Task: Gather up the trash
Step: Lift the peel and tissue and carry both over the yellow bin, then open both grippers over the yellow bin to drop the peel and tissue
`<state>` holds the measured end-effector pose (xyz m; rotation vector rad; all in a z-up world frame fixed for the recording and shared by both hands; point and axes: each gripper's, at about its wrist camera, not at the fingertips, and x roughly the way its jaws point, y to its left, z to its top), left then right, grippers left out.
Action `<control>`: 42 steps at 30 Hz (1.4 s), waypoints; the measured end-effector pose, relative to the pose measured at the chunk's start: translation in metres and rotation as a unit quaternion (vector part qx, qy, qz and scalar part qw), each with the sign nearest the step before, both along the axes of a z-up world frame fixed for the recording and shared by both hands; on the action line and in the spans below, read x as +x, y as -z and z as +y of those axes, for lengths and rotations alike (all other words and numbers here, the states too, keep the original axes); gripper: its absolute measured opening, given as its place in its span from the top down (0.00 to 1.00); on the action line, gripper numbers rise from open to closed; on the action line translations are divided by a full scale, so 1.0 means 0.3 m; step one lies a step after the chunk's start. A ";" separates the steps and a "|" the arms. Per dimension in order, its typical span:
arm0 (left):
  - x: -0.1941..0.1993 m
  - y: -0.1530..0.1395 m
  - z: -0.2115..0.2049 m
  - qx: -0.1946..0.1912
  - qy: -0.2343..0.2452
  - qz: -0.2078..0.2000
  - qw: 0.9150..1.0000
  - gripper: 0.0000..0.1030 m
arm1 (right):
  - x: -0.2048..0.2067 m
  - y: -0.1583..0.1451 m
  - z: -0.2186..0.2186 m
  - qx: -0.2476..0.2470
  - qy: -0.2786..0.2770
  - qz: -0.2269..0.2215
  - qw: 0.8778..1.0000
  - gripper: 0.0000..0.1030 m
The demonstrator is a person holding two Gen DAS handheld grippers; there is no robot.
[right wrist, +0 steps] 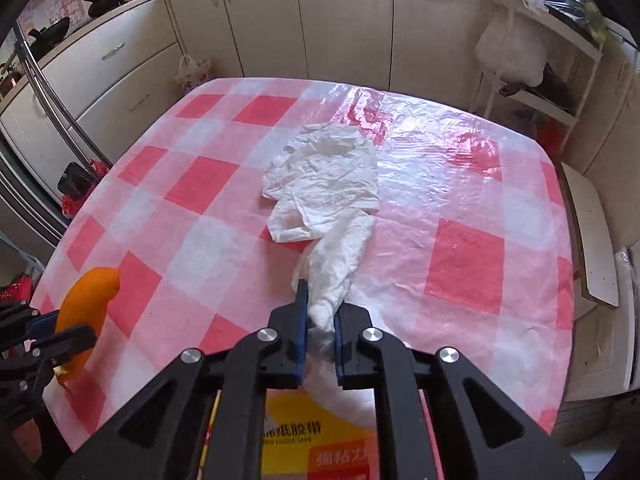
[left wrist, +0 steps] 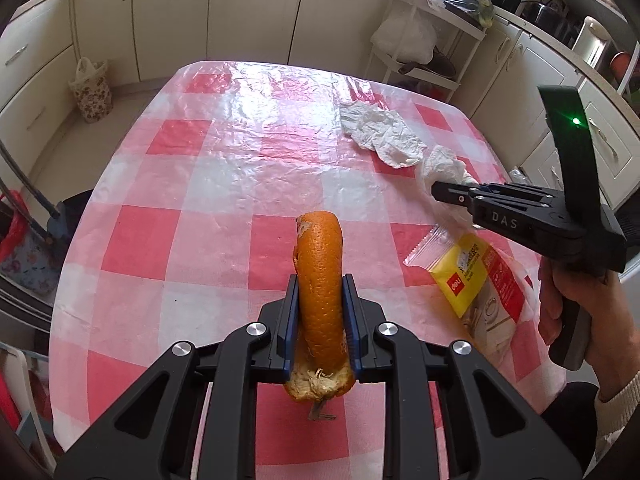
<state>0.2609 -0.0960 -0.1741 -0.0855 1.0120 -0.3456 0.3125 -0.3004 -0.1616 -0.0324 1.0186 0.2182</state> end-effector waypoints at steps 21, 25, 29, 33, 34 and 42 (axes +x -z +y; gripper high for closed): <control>-0.415 -0.381 -0.381 0.019 0.118 -0.137 0.983 0.81 | -0.696 -0.367 -0.299 0.061 0.080 -0.132 0.986 0.89; -0.476 -0.398 -0.496 0.003 0.161 -0.124 0.979 0.81 | -0.793 -0.320 -0.378 0.055 0.110 -0.125 0.985 0.88; -0.539 -0.375 -0.650 -0.004 0.211 -0.101 0.972 0.81 | -0.878 -0.243 -0.479 0.057 0.154 -0.105 0.981 0.86; -0.602 -0.341 -0.794 0.016 0.250 -0.104 0.963 0.81 | -0.948 -0.155 -0.574 0.069 0.196 -0.083 0.975 0.86; -0.618 -0.334 -0.824 0.021 0.256 -0.106 0.961 0.81 | -0.978 -0.147 -0.593 0.073 0.202 -0.082 0.973 0.86; -0.674 -0.299 -0.990 0.045 0.287 -0.103 0.951 0.81 | -1.032 -0.075 -0.687 0.085 0.232 -0.068 0.967 0.85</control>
